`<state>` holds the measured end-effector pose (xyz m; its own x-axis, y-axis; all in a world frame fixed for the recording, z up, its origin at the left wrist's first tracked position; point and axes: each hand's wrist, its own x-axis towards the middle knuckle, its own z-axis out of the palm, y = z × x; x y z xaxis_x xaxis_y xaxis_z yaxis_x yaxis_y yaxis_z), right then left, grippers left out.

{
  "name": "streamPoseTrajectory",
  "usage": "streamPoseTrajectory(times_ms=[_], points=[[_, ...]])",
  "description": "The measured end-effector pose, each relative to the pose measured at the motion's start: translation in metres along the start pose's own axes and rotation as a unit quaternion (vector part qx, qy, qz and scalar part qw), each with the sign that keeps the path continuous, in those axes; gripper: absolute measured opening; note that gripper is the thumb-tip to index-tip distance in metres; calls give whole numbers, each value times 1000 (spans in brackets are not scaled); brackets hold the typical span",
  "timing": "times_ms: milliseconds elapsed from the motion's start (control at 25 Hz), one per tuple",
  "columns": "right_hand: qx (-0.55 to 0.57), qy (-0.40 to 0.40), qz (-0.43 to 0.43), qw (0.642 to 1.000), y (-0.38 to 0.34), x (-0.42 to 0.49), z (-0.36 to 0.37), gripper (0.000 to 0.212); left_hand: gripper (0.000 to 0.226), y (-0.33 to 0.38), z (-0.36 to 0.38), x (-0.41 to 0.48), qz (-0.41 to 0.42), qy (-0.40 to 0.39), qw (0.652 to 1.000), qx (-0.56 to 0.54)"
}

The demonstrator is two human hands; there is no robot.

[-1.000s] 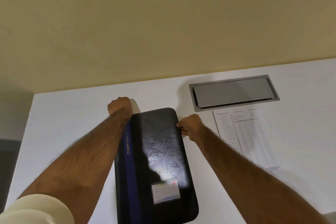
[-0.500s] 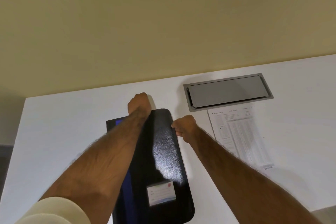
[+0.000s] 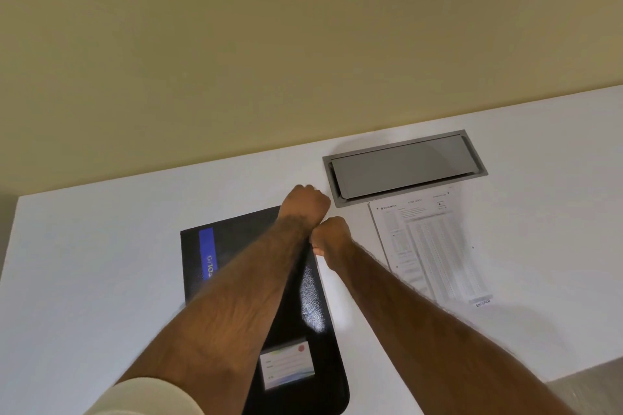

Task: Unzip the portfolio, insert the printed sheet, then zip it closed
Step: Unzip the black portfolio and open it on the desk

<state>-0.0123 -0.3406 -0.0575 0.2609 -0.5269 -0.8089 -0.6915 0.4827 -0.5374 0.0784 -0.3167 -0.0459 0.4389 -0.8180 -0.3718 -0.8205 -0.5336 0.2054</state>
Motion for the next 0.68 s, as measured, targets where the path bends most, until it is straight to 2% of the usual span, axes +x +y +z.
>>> streamPoseTrajectory(times_ms=[160,240,320,520,640,680], points=[[33,-12,-27,999,0,2,-6,4,18,-8,-2,-2,27,-17,999,-23],[31,-20,-67,997,-4,3,-8,18,17,-16,-5,-1,2,-40,996,-79],[55,-50,-71,995,-6,2,-10,23,16,-18,-7,1,-21,-53,991,-122],[134,-96,-34,986,-3,12,-13,17,14,-20,-9,14,-35,-68,985,-156],[113,-97,-59,987,-7,21,-15,5,11,-21,-11,16,-45,-58,980,-183],[88,-91,-67,990,-8,24,-16,7,12,-24,-12,15,-53,-55,980,-184]])
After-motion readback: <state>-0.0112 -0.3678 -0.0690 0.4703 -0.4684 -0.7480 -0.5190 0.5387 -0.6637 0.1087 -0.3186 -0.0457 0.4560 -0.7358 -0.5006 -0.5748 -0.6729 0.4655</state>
